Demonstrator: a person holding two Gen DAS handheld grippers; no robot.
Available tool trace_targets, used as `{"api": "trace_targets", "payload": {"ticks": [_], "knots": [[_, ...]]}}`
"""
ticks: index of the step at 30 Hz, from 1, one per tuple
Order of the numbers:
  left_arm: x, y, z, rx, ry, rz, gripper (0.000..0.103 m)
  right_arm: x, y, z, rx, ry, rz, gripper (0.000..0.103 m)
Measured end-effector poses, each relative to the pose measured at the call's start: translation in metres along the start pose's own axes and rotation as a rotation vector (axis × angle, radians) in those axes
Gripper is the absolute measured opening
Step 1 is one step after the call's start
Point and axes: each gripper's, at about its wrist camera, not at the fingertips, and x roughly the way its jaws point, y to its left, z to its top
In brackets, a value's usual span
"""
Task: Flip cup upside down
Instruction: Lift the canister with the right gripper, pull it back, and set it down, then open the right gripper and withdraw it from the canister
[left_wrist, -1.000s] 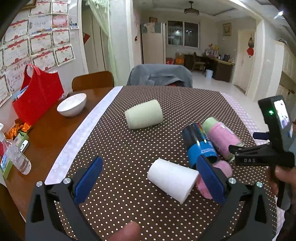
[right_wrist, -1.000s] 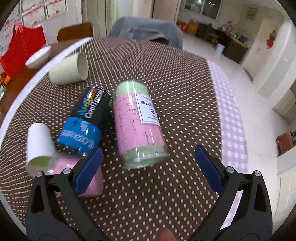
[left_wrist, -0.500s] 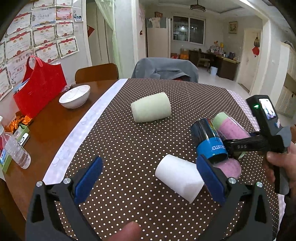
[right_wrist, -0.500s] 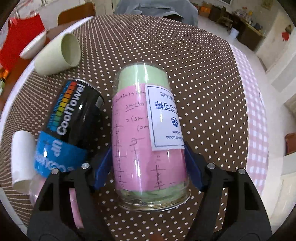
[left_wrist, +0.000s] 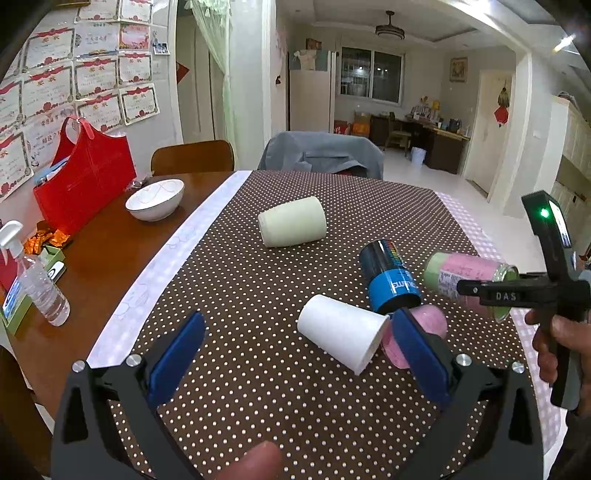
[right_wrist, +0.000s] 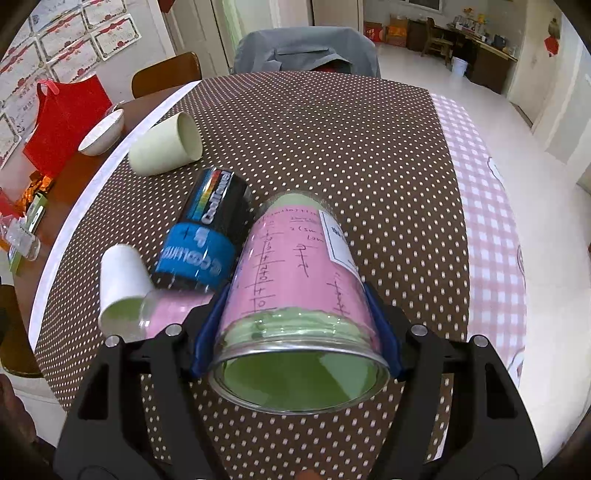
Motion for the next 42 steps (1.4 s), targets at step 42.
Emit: {"api": "trace_targets", "payload": {"ticks": [42], "knots": [[-0.061,0.012,-0.072,-0.022,0.028,0.084,0.099,-0.059,0.08,-0.168,-0.007,-0.158,0.231,0.097]]}}
